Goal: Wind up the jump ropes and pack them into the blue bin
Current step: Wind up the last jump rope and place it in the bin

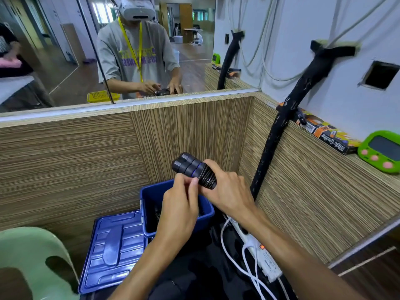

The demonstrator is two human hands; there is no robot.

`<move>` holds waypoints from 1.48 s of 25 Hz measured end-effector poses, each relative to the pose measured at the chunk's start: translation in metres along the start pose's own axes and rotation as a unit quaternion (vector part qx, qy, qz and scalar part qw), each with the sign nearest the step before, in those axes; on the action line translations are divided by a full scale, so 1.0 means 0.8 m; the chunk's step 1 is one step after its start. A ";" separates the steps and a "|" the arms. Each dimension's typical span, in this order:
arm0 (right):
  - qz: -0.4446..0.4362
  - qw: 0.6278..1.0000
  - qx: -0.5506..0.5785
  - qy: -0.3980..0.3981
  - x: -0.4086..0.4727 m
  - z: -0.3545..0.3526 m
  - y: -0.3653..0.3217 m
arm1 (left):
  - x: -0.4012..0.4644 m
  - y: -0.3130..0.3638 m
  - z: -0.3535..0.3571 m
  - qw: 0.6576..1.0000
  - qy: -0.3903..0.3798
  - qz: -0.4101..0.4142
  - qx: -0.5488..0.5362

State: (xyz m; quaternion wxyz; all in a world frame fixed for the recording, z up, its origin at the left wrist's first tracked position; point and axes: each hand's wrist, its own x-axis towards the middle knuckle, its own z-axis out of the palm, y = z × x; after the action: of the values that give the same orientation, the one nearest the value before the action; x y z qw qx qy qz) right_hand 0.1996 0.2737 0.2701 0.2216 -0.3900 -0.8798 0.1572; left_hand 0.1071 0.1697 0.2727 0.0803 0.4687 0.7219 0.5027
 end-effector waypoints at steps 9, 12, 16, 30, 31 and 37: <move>-0.050 0.998 0.029 0.020 -0.008 -0.018 -0.017 | 0.012 -0.048 0.002 0.983 0.043 -0.131 -0.118; -0.058 0.998 0.031 0.013 -0.011 -0.017 -0.014 | 0.012 -0.046 -0.001 0.981 0.033 -0.140 -0.128; -0.025 0.999 0.027 0.008 -0.006 -0.012 -0.003 | 0.001 -0.034 -0.003 0.982 -0.014 -0.129 -0.133; -0.067 0.987 0.123 -0.075 -0.017 -0.024 -0.026 | -0.002 -0.064 -0.016 0.976 -0.046 -0.140 -0.159; -0.067 0.984 0.143 -0.085 -0.018 -0.023 -0.026 | -0.002 -0.067 -0.011 0.974 -0.043 -0.128 -0.183; -0.103 0.967 0.196 -0.127 -0.029 -0.033 -0.027 | 0.007 -0.070 -0.013 0.989 -0.097 -0.015 -0.107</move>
State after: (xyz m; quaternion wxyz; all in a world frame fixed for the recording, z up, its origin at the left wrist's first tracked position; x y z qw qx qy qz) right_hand 0.2134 0.2450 0.2962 0.1955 -0.2230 -0.8880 0.3514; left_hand 0.0647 0.1638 0.2352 0.2073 0.4933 0.6598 0.5276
